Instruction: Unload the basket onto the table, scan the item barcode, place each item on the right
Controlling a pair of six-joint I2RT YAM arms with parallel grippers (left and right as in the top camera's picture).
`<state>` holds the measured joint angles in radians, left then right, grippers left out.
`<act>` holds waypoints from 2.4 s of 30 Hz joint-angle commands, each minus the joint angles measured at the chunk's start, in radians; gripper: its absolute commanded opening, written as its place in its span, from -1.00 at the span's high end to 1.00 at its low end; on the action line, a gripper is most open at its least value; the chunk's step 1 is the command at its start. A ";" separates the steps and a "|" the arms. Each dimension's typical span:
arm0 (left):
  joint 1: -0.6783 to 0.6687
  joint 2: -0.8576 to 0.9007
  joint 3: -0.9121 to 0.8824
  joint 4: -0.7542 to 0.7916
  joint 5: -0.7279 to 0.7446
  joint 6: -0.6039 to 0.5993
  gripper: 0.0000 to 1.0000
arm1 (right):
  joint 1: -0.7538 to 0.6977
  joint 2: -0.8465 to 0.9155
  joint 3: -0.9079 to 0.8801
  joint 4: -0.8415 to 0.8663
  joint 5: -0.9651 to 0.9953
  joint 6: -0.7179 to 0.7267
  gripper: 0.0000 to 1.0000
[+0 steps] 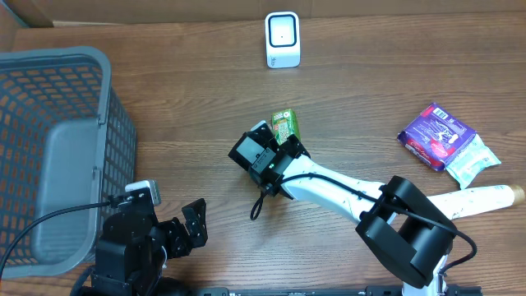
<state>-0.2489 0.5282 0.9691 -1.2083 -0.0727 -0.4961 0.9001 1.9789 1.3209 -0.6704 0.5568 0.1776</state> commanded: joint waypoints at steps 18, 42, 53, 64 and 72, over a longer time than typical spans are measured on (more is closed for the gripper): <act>0.000 -0.006 0.001 0.001 -0.013 0.002 -0.99 | -0.182 0.002 0.060 0.014 -0.397 0.005 -0.66; 0.000 -0.006 0.001 0.001 -0.013 0.002 -0.99 | -0.180 0.051 0.077 -0.006 -0.317 0.010 0.46; 0.000 -0.006 0.001 0.001 -0.013 0.002 -0.99 | -0.269 -0.119 0.101 -0.032 -0.686 0.033 0.66; 0.000 -0.006 0.001 0.001 -0.013 0.002 -0.99 | -0.556 -0.189 0.101 -0.056 -1.565 -0.240 0.69; 0.000 -0.006 0.001 0.001 -0.013 0.002 -0.99 | -0.640 -0.189 0.101 -0.100 -1.886 -0.377 0.69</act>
<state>-0.2489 0.5282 0.9691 -1.2083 -0.0727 -0.4961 0.2695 1.8462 1.3895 -0.7849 -1.0771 -0.1188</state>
